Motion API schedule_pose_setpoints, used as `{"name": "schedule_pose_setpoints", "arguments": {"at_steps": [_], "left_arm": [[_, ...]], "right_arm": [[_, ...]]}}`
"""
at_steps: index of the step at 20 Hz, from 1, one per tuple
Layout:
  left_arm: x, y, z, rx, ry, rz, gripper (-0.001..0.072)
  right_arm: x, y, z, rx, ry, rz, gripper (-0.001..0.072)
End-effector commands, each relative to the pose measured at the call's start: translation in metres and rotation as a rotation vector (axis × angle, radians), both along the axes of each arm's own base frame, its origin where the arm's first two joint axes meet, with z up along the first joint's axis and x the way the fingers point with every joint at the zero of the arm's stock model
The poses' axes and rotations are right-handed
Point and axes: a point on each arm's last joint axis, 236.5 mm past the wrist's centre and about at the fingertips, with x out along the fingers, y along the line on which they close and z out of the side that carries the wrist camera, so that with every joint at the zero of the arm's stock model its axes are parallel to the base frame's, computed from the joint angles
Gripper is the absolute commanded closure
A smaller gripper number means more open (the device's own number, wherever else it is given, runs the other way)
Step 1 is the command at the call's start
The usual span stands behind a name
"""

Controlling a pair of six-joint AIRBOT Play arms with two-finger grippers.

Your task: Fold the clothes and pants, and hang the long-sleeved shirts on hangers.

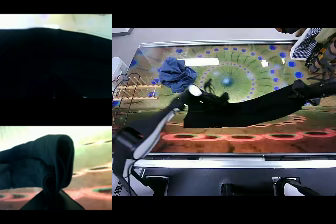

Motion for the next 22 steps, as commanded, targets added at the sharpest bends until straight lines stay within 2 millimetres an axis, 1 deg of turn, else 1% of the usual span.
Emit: {"name": "schedule_pose_setpoints", "arguments": {"at_steps": [1, 4, 6, 8, 10, 11, 13, 15, 17, 19, 21, 22], "left_arm": [[-0.03, -0.075, -0.009, -0.146, 0.11, 0.072, 0.0693], [-0.054, -0.115, -0.013, -0.188, 0.146, 0.024, 0.0692], [-0.065, -0.139, -0.014, -0.225, 0.177, 0.01, 0.0692], [-0.073, -0.159, -0.014, -0.255, 0.203, -0.003, 0.0692], [-0.078, -0.168, -0.012, -0.266, 0.199, -0.024, 0.0692], [-0.077, -0.167, -0.01, -0.268, 0.201, -0.028, 0.0693], [-0.079, -0.157, -0.003, -0.273, 0.228, -0.072, 0.0693], [-0.079, -0.134, 0.007, -0.254, 0.24, -0.152, 0.0694], [-0.068, -0.091, 0.022, -0.165, 0.17, -0.235, 0.0694], [-0.045, -0.025, 0.039, -0.004, 0.085, -0.264, 0.0694], [-0.02, 0.06, 0.066, 0.191, -0.019, -0.266, 0.0693], [-0.014, 0.103, 0.08, 0.283, -0.049, -0.258, 0.0692]], "right_arm": [[-0.018, 0.003, 0.026, -0.001, -0.027, -0.042, 0.0687], [-0.025, 0.005, 0.037, -0.002, -0.044, -0.05, 0.0687], [-0.027, 0.006, 0.042, -0.003, -0.055, -0.055, 0.0687], [-0.028, 0.006, 0.042, -0.002, -0.051, -0.057, 0.0687], [-0.026, 0.001, 0.041, -0.02, -0.055, -0.067, 0.0687], [-0.026, -0.002, 0.039, -0.034, -0.054, -0.072, 0.0687], [-0.024, -0.009, 0.038, -0.061, -0.061, -0.086, 0.0687], [-0.02, -0.005, 0.038, -0.033, -0.062, -0.094, 0.0687], [-0.013, 0.013, 0.041, 0.057, -0.068, -0.079, 0.0687], [-0.002, 0.037, 0.052, 0.157, -0.108, -0.059, 0.0687], [0.006, 0.067, 0.057, 0.186, -0.13, -0.037, 0.0687], [0.009, 0.089, 0.06, 0.206, -0.141, -0.021, 0.0687]]}}
